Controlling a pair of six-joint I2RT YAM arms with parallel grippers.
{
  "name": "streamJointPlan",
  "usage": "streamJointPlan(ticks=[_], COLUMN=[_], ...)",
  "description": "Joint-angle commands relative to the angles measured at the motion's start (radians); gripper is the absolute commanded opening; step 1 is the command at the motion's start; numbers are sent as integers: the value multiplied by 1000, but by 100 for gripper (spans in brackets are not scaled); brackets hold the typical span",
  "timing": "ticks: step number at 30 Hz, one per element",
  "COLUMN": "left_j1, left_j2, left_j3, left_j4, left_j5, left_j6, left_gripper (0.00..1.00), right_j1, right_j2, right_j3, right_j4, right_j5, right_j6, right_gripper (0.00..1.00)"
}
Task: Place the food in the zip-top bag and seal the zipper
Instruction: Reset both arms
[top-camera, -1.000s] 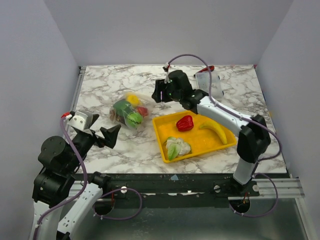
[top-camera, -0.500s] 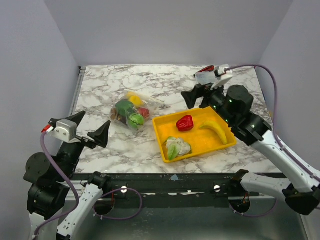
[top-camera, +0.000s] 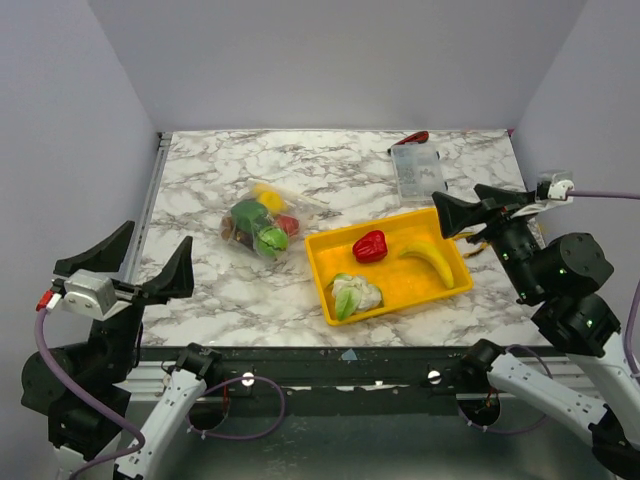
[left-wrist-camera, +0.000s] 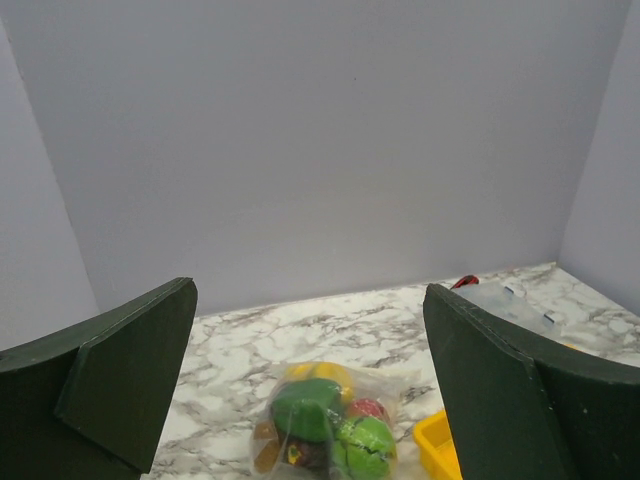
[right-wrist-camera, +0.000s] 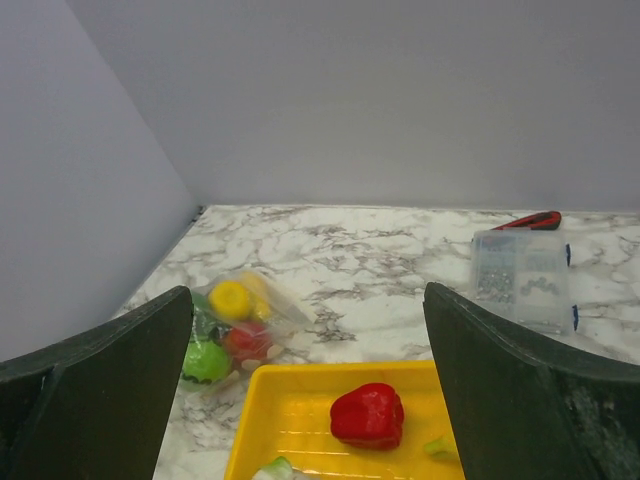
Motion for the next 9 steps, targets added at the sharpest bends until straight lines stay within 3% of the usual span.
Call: streamJointPlan(ticks=[1,9], left_j1=[3,4], left_j2=[-10,-2], left_j3=[-10,-11], left_j4=[28,24], left_j5=[-32,-16], left_j6=[15,7], left_gripper=[99,98], right_j1=[-4,-4], right_j2=[-33,-40], right_j3=[-5,-10], right_j4=[-55,-57], right_j5=[122,176], right_j6=[15,38], right_gripper=[100,100])
